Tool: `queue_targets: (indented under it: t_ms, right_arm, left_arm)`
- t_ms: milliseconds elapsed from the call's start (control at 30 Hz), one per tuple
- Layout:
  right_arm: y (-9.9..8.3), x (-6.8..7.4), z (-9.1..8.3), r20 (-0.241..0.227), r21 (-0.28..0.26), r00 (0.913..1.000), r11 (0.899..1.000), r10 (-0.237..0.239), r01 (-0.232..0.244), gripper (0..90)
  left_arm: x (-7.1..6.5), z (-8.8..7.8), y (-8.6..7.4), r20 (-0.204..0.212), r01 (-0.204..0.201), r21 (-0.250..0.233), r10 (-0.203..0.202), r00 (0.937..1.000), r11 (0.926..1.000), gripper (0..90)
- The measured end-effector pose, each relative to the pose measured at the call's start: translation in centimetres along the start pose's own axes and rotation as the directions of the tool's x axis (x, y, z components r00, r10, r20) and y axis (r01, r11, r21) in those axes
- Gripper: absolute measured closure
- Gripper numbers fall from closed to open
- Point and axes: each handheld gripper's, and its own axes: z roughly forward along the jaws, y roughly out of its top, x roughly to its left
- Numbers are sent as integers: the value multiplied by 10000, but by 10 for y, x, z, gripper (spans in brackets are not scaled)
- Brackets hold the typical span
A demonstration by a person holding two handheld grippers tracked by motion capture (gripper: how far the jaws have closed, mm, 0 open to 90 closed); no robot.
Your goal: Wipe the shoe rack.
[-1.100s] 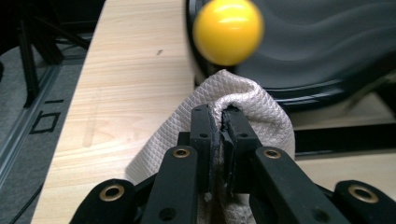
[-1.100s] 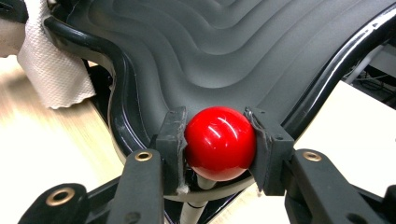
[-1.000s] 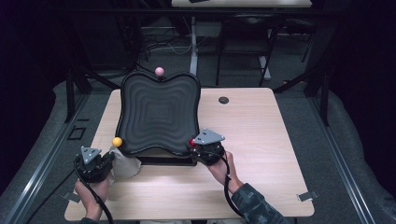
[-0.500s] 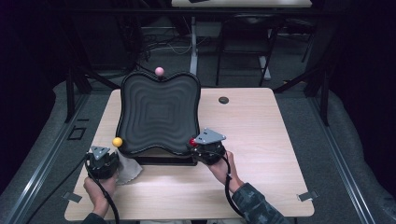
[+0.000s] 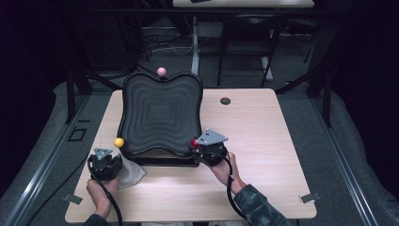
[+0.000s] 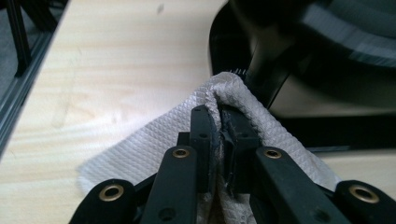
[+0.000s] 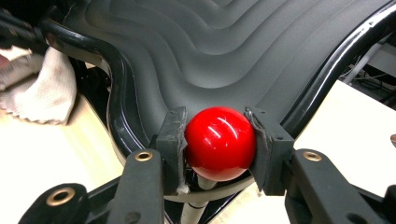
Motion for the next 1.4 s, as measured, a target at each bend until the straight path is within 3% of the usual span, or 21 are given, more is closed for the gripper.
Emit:
queue_targets:
  t_ms: [133,900,1167,1300,1333,1400]
  right_arm:
    - [0,0,0,8,-3,10000,10000,-3,3,604]
    - [0,0,0,-35,4,10000,10000,-49,49,603]
    - [0,0,0,-30,9,10000,10000,-41,41,603]
    - [0,-1,0,-159,-61,9999,10000,-5,4,603]
    - [0,0,0,-48,17,10000,10000,-26,27,603]
    - [0,0,-1,115,126,9999,9999,-60,59,603]
  left_arm:
    - [-1,-10,2,144,11,-344,-6,9999,9994,831]
    - [-7,-12,0,283,-256,-197,262,9993,9995,829]
    - [-16,3,-6,356,-750,486,733,9967,9960,826]
    - [-24,16,-8,565,-1184,921,1135,9919,9887,825]
    - [-27,22,-11,610,-1355,1195,1289,9898,9835,824]
    - [-27,24,-12,594,-1374,1317,1306,9897,9817,823]
